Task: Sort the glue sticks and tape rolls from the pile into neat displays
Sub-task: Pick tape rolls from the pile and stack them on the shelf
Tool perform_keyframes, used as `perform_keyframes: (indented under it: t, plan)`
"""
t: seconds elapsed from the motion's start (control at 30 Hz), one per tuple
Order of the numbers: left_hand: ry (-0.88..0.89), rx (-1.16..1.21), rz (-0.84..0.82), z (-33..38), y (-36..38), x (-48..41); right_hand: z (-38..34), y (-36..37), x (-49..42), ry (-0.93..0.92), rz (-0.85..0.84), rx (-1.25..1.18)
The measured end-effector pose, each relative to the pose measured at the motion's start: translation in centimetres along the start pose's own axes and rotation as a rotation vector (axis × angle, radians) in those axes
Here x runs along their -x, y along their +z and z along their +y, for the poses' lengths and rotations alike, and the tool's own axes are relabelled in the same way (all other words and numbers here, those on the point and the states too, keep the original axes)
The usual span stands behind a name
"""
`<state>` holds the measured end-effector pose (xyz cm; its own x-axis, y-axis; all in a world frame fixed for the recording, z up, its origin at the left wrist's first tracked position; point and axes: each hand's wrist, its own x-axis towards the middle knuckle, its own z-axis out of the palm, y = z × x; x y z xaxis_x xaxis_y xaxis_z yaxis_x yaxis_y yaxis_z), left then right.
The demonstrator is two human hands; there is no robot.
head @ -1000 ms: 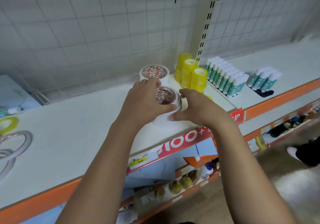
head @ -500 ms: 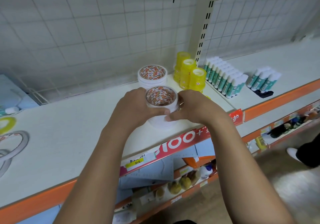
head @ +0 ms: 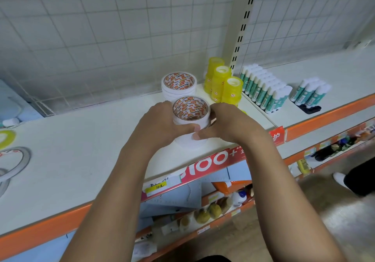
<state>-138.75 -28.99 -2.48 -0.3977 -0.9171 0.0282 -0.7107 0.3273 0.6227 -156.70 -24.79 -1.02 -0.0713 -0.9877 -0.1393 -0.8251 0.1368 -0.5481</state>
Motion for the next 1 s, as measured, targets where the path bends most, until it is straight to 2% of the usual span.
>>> perform_keyframes:
  t: [0.2,0.6,0.8,1.0]
  plan:
    - [-0.049,-0.013,-0.031,-1.8,1.2,0.8,1.0,2.0,0.6,0.051,-0.054,0.027]
    - [-0.086,0.053,-0.003,-2.9,2.4,-1.5,0.4,3.0,-2.4,0.036,0.034,0.017]
    - [-0.09,0.027,-0.012,-3.3,2.5,-1.9,0.5,3.2,-2.4,0.051,0.05,-0.001]
    - [-0.155,-0.1,-0.001,-4.7,2.2,-0.3,0.6,3.7,0.2,0.109,0.069,0.124]
